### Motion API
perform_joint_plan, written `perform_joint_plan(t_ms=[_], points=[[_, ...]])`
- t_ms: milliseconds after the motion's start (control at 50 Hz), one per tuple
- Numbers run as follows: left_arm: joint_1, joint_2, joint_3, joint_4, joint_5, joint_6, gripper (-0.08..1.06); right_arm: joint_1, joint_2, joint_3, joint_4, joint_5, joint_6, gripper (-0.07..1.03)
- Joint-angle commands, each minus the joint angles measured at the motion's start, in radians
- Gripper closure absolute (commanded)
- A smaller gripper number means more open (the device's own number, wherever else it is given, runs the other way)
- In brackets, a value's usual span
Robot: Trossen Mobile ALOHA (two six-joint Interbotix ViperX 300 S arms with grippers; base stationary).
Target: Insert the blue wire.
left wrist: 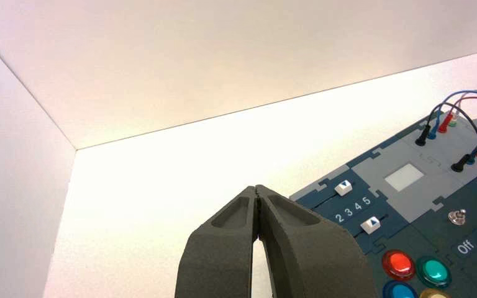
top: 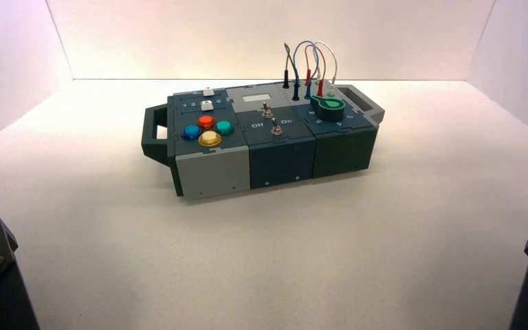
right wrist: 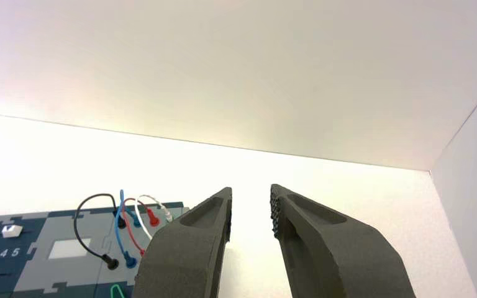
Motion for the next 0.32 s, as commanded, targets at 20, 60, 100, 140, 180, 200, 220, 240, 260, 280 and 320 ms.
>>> perform_joint_plan(t_ms=[20, 60, 100, 140, 180, 200, 220, 240, 260, 280, 320], points=[[0.023, -0.003, -0.017, 0.002, -0.012, 0.0, 1.01, -0.014, -0.017, -0.002, 0.0, -0.04, -0.002, 0.61], [0.031, -0.005, -0.017, 0.002, -0.012, 0.0, 1.01, -0.018, -0.02, 0.0, 0.002, -0.041, -0.002, 0.61], [0.038, -0.006, -0.02, 0.002, -0.012, 0.0, 1.01, -0.026, -0.023, 0.003, 0.0, -0.041, -0.002, 0.61], [0.04, -0.006, -0.017, 0.002, -0.014, 0.0, 1.01, -0.031, -0.023, 0.003, 0.0, -0.041, -0.002, 0.61], [0.04, -0.006, -0.017, 0.002, -0.017, 0.0, 1.01, -0.034, -0.025, 0.006, 0.0, -0.043, -0.002, 0.61], [0.04, -0.006, -0.017, 0.002, -0.018, 0.0, 1.01, -0.034, -0.025, 0.006, 0.0, -0.043, -0.002, 0.61], [0.04, -0.006, -0.017, 0.002, -0.018, 0.0, 1.01, -0.035, -0.025, 0.008, 0.0, -0.044, -0.002, 0.61], [0.04, -0.006, -0.017, 0.002, -0.018, 0.0, 1.01, -0.035, -0.025, 0.008, 0.0, -0.044, -0.002, 0.61], [0.04, -0.006, -0.017, 0.002, -0.02, 0.0, 1.01, -0.035, -0.025, 0.008, 0.0, -0.044, -0.002, 0.61], [0.04, -0.006, -0.017, 0.002, -0.02, 0.0, 1.01, -0.035, -0.025, 0.008, 0.0, -0.046, -0.002, 0.61], [0.04, -0.006, -0.017, 0.002, -0.018, 0.0, 1.01, -0.037, -0.025, 0.009, 0.0, -0.048, -0.003, 0.61]])
